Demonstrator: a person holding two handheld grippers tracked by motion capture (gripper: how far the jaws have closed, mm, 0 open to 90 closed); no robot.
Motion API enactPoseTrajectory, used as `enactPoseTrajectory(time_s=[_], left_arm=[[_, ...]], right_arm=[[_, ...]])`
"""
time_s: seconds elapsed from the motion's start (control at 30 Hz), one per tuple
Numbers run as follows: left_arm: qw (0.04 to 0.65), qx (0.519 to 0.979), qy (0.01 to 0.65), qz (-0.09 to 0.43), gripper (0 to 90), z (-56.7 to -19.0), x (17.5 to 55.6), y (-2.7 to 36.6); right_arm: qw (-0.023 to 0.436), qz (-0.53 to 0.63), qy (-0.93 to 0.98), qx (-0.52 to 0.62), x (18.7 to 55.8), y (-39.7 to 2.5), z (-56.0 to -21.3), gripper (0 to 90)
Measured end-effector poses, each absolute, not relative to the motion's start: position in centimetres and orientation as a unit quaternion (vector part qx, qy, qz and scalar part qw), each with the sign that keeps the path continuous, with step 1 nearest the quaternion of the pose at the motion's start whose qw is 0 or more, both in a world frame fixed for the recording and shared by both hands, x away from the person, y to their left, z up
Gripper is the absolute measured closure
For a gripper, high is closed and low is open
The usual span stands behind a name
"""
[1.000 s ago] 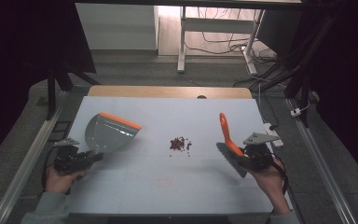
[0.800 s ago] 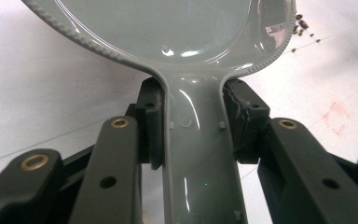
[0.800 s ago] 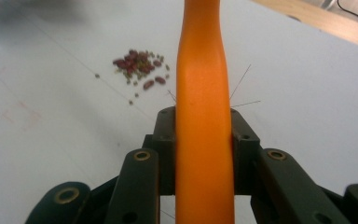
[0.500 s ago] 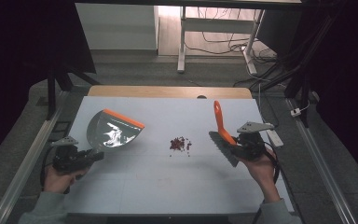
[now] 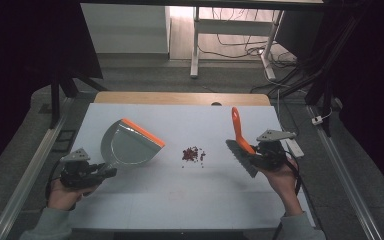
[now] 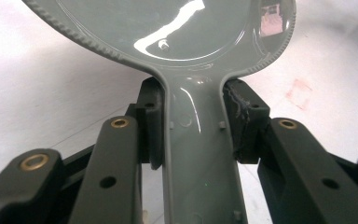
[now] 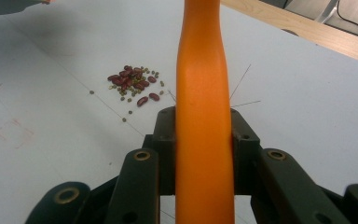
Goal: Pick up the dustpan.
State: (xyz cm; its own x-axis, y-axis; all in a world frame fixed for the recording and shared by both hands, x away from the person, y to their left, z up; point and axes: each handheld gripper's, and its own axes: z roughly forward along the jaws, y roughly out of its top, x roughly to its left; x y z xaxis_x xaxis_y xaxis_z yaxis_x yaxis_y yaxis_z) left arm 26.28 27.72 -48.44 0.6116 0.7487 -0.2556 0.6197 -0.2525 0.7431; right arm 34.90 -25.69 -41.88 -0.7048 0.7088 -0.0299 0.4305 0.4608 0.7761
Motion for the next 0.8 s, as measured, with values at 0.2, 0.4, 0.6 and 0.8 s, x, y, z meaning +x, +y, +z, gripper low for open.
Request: enactPoseTrajectory(time_s=[0.2,0.4,0.6,0.8], left_arm=[[0.424,0.803,0.414,0.06,62.0,-48.4,26.1,27.2],[0.417,0.817,0.394,0.057,62.0,-48.4,26.0,26.6],[0.41,0.83,0.377,0.043,61.9,-48.5,26.0,26.1],[0.399,0.839,0.367,0.031,61.9,-48.6,26.0,26.0]], right_arm=[[0.178,0.39,0.837,0.34,35.0,-25.6,-41.9,70.5],[0.177,0.386,0.839,0.341,35.1,-25.6,-42.1,70.5],[0.177,0.384,0.84,0.339,35.0,-25.5,-42.3,70.5],[0.176,0.38,0.842,0.34,35.1,-25.4,-42.5,70.5]])
